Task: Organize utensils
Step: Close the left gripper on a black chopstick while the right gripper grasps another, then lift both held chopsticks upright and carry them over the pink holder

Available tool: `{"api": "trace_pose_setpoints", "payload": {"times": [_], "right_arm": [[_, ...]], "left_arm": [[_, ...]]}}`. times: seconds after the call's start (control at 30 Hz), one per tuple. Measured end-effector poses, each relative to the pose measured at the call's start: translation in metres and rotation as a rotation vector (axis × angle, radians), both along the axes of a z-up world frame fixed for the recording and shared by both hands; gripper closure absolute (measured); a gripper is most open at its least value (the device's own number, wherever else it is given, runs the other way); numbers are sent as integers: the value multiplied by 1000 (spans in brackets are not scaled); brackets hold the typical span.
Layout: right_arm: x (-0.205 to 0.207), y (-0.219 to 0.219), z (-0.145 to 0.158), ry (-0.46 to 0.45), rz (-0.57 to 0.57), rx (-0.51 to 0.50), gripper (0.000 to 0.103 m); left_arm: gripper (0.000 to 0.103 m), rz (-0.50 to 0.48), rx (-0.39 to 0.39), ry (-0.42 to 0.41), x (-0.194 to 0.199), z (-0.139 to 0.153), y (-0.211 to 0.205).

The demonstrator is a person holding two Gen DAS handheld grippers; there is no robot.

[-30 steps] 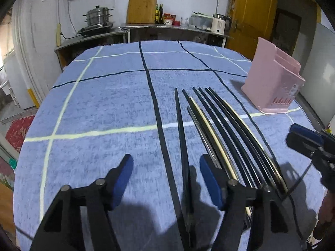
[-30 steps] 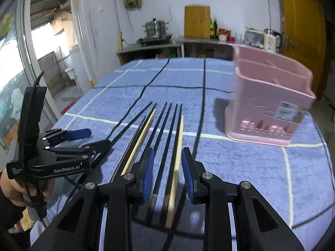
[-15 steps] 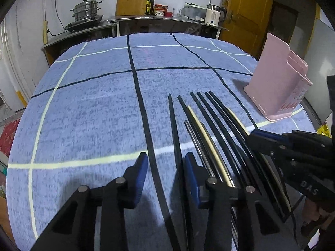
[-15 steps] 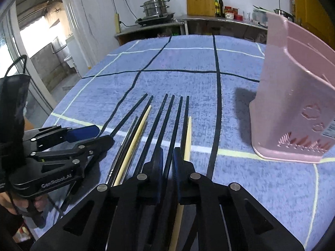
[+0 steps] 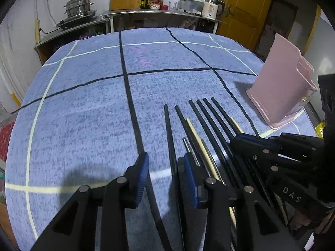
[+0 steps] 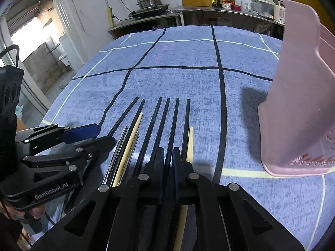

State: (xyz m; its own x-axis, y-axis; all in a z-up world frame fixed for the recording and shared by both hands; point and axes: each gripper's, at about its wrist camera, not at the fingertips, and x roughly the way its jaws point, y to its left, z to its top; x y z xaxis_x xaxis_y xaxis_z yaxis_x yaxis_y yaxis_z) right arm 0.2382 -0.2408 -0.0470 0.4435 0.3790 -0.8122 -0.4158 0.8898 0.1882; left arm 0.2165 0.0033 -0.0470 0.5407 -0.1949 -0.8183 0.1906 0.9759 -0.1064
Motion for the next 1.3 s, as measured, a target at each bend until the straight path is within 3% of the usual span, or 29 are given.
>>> {"api": "trace_pose_setpoints", "payload": {"times": [0.07, 0.27, 0.53, 0.97, 1.3], "right_arm": [[3, 3, 1, 3, 3, -8, 95], [7, 6, 2, 11, 6, -8, 96], [-2, -9, 23, -23, 1, 43, 97], [-44, -40, 97, -161, -11, 133, 97], [-73, -61, 132, -236, -35, 174, 97]], "left_arm": [[68, -11, 24, -2, 3, 0, -3], [95, 10, 45, -4, 11, 2, -3], [98, 30, -21, -14, 3, 15, 5], [98, 12, -55, -171, -45, 102, 19], [98, 9, -60, -233, -72, 141, 22]]}}
